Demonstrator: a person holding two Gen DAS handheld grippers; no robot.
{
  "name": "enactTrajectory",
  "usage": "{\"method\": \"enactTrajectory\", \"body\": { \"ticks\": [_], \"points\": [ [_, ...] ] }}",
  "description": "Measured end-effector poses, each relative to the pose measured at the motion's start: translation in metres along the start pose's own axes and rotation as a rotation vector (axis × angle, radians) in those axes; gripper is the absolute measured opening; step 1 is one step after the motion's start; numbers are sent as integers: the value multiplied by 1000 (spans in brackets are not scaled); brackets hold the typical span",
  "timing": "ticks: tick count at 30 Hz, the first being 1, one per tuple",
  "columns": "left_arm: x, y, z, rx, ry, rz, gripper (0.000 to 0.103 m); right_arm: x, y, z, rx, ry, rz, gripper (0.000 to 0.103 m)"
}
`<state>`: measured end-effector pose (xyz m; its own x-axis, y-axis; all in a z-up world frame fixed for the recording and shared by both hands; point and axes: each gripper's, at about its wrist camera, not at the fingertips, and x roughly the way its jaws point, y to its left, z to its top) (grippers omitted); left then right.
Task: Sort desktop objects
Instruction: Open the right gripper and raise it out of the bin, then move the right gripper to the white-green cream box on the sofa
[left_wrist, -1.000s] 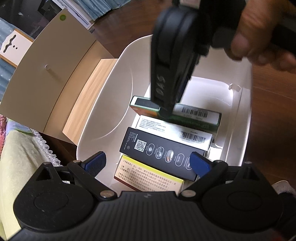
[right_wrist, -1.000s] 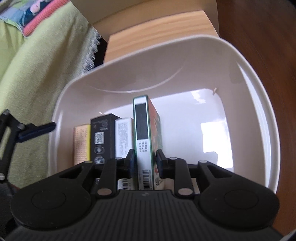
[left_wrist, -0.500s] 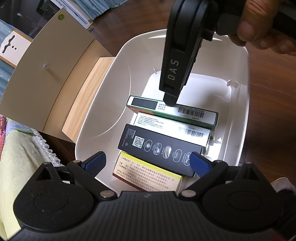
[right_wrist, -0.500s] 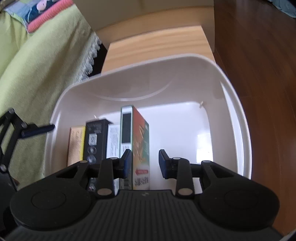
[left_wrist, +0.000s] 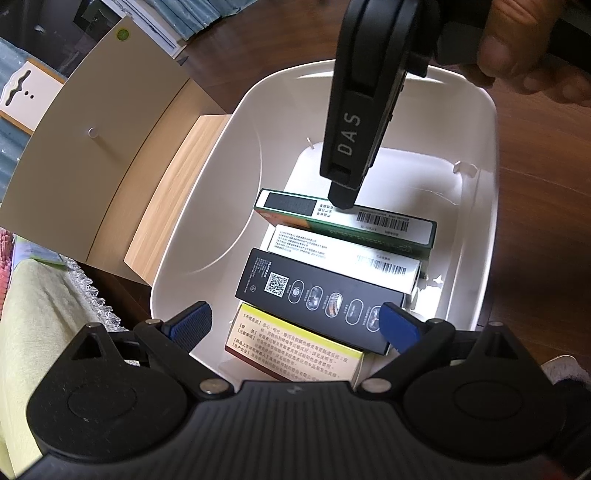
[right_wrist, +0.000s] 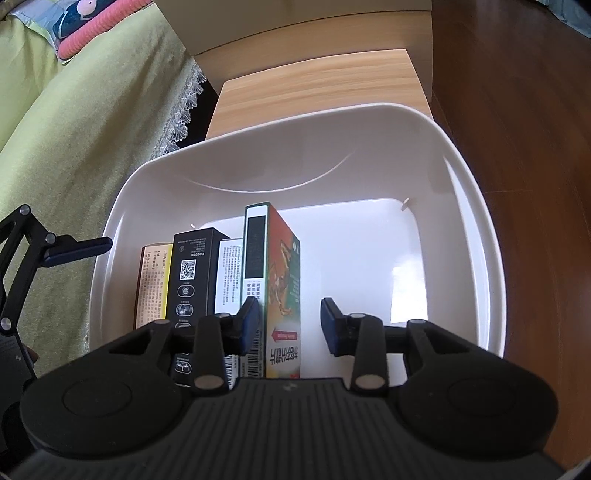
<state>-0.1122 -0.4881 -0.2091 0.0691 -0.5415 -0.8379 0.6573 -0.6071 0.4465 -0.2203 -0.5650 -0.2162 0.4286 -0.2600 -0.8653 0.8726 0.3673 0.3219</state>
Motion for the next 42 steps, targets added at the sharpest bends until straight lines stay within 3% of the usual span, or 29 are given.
{"method": "enactTrajectory", "body": {
  "ticks": [15, 22, 34, 42],
  "points": [
    [-10, -6, 6, 5, -25, 11, 98, -17, 2, 7, -6, -38, 2, 34],
    [-31, -1, 13, -14, -55, 65, 98, -33, 6, 9, -10, -58, 26, 34],
    [-111, 19, 3, -67, -55, 207, 98, -87, 41, 23, -52, -152, 120, 39],
    [-182, 30, -42, -205, -14, 335, 99, -121, 100, 22, -157, -194, 250, 43]
  ]
}}
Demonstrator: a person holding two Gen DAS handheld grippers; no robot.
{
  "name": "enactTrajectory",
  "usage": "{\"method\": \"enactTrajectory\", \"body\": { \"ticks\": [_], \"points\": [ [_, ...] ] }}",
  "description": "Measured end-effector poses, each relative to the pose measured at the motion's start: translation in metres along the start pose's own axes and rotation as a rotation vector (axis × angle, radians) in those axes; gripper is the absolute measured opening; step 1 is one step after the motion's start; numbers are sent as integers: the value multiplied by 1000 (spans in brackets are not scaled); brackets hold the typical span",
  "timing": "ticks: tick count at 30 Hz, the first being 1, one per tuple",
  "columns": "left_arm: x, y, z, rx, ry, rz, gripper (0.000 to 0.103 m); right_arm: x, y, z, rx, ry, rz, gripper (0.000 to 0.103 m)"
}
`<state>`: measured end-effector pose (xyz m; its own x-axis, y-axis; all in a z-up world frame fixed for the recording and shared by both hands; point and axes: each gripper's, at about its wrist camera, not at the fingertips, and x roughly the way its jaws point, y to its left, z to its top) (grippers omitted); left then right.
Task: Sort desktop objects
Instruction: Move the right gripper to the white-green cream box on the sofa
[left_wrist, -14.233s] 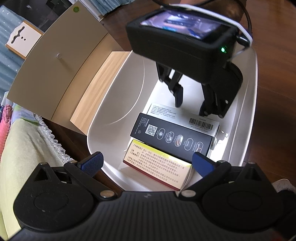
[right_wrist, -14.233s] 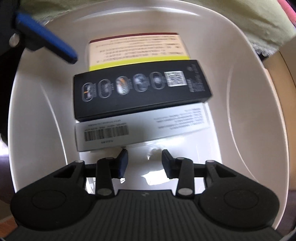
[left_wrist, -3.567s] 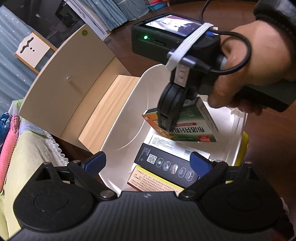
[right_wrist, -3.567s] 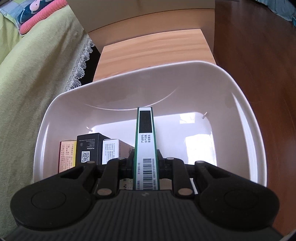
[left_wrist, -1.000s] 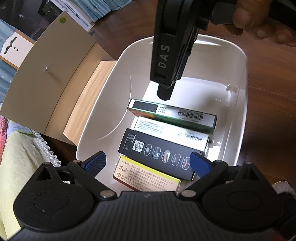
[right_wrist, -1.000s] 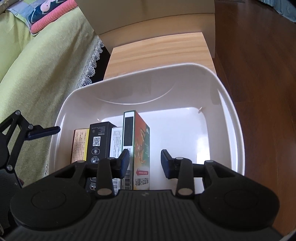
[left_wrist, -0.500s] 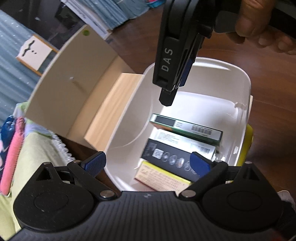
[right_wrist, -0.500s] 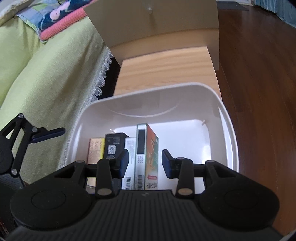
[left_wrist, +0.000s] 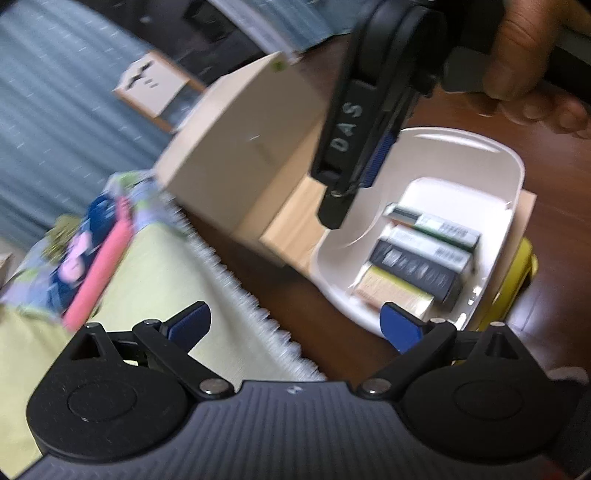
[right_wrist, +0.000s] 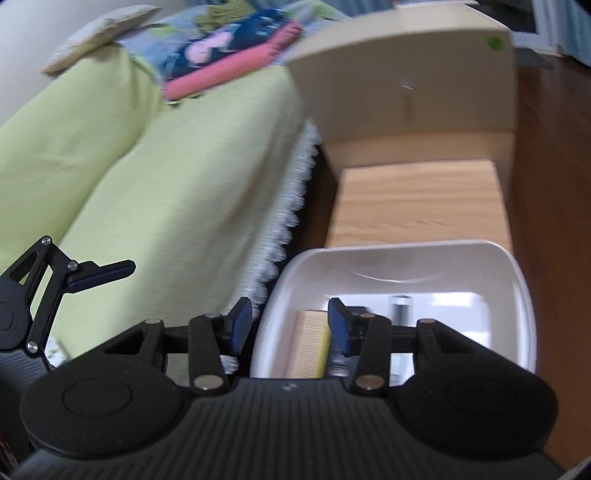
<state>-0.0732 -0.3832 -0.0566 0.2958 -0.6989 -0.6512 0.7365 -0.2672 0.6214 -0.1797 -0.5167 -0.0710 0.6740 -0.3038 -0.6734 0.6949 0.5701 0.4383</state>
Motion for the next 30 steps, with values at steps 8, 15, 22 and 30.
{"method": "enactTrajectory", "body": {
  "ticks": [8, 15, 22, 30],
  "points": [
    [-59, 33, -67, -157, 111, 123, 100, 0, 77, 0, -113, 39, 141, 48],
    [-100, 43, -136, -321, 225, 195, 100, 10, 139, -14, -216, 100, 250, 50],
    [-135, 42, -195, -443, 323, 269, 101, 25, 197, -29, -330, 173, 334, 59],
    [-161, 48, -243, -606, 382, 312, 101, 47, 267, -49, -501, 249, 410, 59]
  ]
}}
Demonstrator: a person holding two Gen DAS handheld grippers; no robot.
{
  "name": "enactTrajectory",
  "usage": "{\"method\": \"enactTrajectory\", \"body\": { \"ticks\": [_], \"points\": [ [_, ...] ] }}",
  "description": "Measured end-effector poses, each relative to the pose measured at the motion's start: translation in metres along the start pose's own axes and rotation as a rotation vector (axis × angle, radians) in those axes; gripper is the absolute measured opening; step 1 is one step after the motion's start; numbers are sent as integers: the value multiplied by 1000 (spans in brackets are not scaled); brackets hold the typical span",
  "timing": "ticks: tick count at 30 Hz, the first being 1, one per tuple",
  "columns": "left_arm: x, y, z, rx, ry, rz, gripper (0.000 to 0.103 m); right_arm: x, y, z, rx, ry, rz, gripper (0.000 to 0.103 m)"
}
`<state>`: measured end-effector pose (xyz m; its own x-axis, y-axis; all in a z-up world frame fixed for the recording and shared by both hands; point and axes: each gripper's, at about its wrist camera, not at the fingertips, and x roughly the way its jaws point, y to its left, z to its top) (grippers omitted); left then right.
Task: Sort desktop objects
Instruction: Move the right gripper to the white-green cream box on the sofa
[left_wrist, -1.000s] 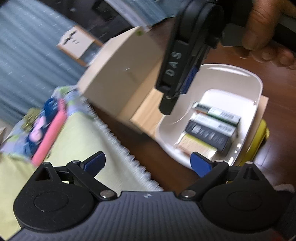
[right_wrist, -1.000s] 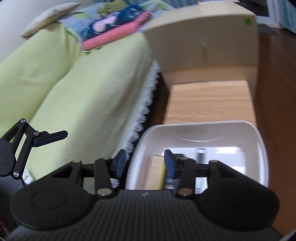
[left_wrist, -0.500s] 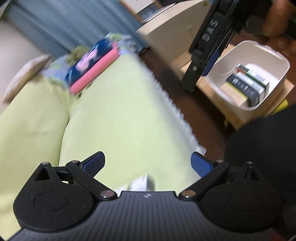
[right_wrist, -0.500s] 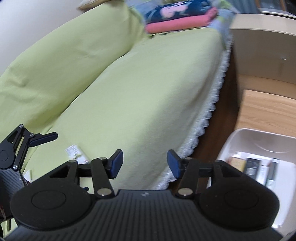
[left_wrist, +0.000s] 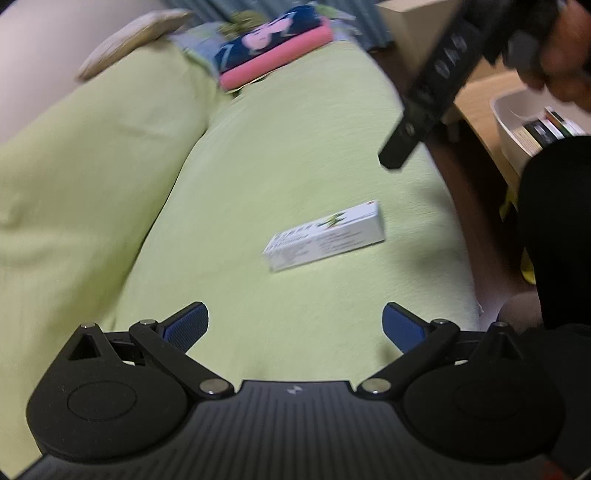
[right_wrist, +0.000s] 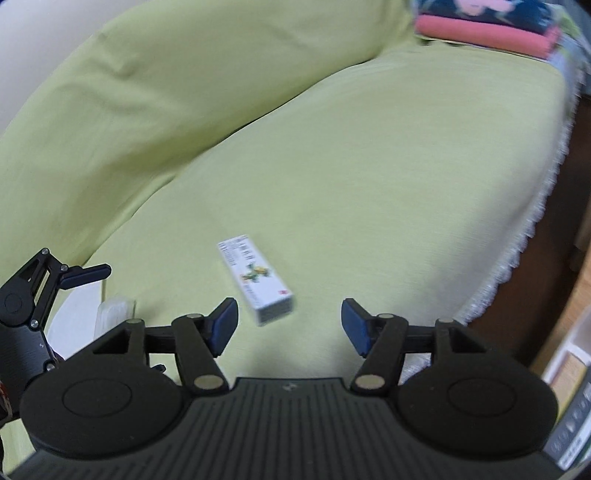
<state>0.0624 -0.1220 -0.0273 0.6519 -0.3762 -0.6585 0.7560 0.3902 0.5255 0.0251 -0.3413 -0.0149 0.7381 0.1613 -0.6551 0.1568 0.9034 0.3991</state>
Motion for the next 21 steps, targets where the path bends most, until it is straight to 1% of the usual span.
{"method": "enactTrajectory", "body": {
  "ticks": [7, 11, 15, 21],
  "points": [
    [6, 10, -10, -27, 15, 9, 101, 37, 32, 14, -134, 79, 13, 63],
    [9, 11, -13, -35, 13, 4, 101, 53, 37, 22, -193, 110, 6, 68],
    [15, 10, -11, -29, 15, 1, 101, 71, 42, 25, -257, 142, -13, 68],
    [18, 6, -12, -21, 18, -7, 101, 96, 37, 34, -263, 180, -21, 67]
  ]
}}
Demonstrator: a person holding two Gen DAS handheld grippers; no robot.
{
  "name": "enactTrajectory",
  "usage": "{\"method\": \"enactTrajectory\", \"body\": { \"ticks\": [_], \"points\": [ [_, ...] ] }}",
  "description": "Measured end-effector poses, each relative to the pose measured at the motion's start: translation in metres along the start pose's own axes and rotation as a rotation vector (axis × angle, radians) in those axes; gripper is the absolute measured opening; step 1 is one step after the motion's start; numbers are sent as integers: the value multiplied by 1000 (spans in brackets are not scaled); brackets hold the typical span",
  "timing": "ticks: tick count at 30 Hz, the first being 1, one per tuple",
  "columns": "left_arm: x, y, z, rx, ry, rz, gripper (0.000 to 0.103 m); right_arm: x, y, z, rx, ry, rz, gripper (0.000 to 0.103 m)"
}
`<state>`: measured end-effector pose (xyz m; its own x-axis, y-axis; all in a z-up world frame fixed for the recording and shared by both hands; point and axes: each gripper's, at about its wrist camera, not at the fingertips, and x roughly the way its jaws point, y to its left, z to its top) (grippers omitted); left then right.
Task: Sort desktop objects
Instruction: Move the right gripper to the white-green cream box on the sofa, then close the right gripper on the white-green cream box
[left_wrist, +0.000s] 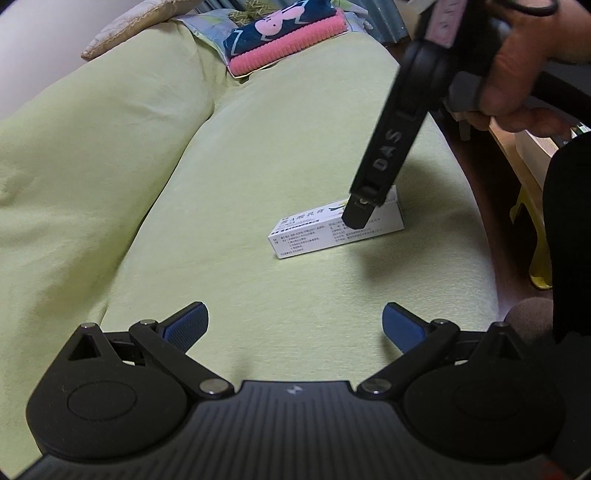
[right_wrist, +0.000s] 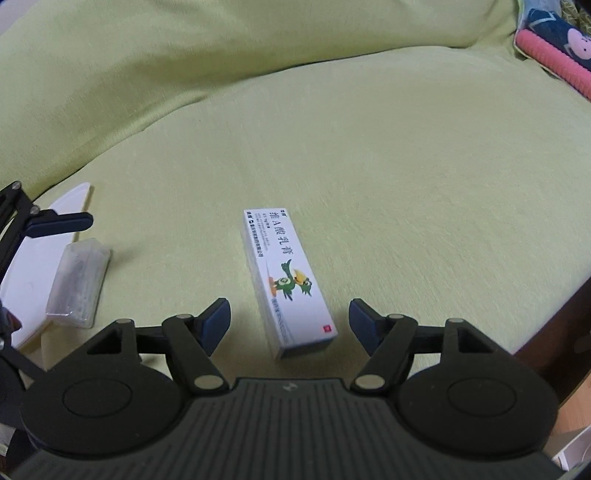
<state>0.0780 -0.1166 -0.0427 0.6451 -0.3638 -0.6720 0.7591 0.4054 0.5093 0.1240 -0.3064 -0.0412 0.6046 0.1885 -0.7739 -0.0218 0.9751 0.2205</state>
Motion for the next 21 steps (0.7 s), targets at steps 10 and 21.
{"method": "enactTrajectory", "body": {
  "ticks": [10, 21],
  "points": [
    [2, -6, -4, 8, 6, -16, 101, 28, 2, 5, 21, 53, -12, 42],
    [18, -6, 10, 14, -1, -29, 101, -5, 20, -17, 41, 135, 90, 34]
  ]
}}
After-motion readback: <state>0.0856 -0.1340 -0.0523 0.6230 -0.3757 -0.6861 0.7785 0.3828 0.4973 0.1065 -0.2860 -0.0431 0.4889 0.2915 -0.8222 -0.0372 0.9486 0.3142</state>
